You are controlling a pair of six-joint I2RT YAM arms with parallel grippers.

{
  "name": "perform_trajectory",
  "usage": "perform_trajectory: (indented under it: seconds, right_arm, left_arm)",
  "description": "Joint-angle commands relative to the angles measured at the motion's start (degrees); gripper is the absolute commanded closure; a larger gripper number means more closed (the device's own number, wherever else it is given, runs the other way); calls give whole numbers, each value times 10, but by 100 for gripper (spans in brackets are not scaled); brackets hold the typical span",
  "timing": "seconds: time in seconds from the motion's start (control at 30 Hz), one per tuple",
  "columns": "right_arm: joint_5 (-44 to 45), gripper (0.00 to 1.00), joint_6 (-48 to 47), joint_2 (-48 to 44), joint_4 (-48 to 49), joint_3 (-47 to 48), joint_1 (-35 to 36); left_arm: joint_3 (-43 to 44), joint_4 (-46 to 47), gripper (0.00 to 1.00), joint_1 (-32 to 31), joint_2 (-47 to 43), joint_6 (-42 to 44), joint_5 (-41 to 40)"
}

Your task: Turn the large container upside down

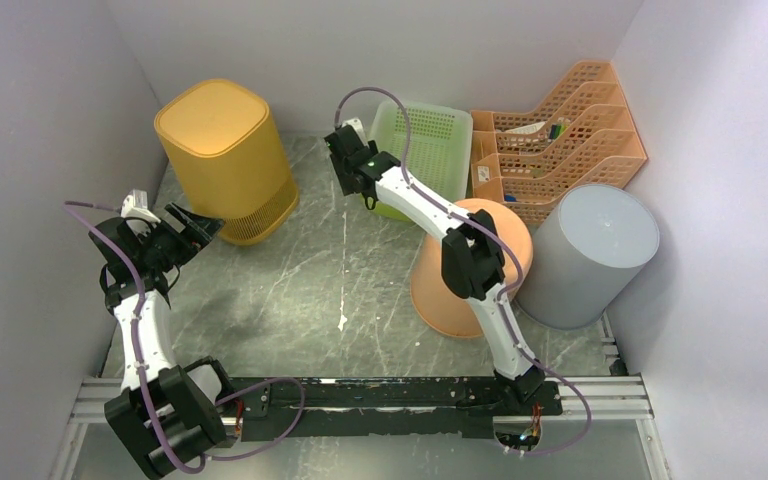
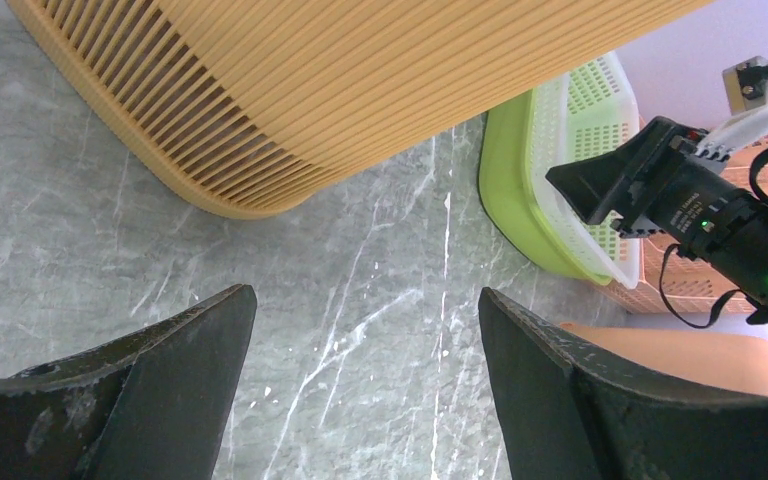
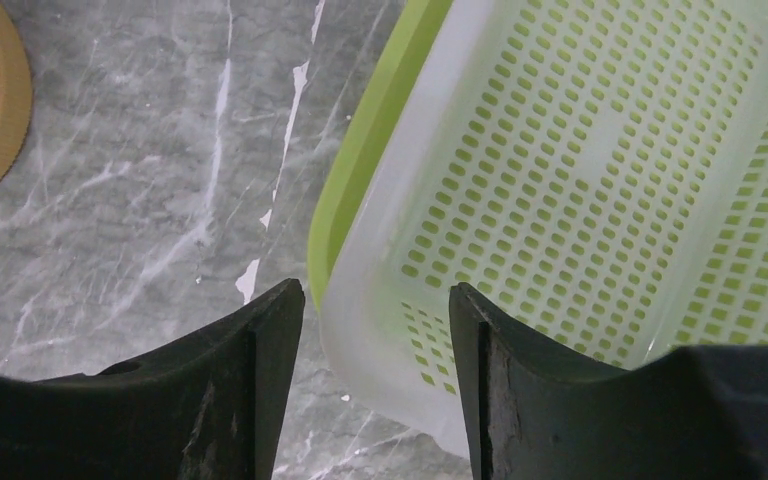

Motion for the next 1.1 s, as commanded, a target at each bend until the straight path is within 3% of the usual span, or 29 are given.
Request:
perform_trajectory:
  seconds: [0.0, 0.2, 0.37, 0.87, 1.07]
  right_arm:
    - [11, 45, 4, 26, -8, 22, -8]
    - [-1, 51, 8, 29, -7, 19, -23]
    - [-7, 100, 5, 6, 11, -9, -26]
    - [8, 100, -34, -205, 88, -69, -25]
    - [-59, 100, -35, -276, 86, -83, -21]
  left_arm:
    - [-3, 11, 7, -5, -10, 0, 17]
    - [-7, 17, 7, -6, -9, -3, 22]
    - [-8, 19, 7, -7, -7, -2, 22]
    - [5, 5, 7, -8, -11, -2, 17]
    - [18, 5, 7, -8, -26, -23, 14]
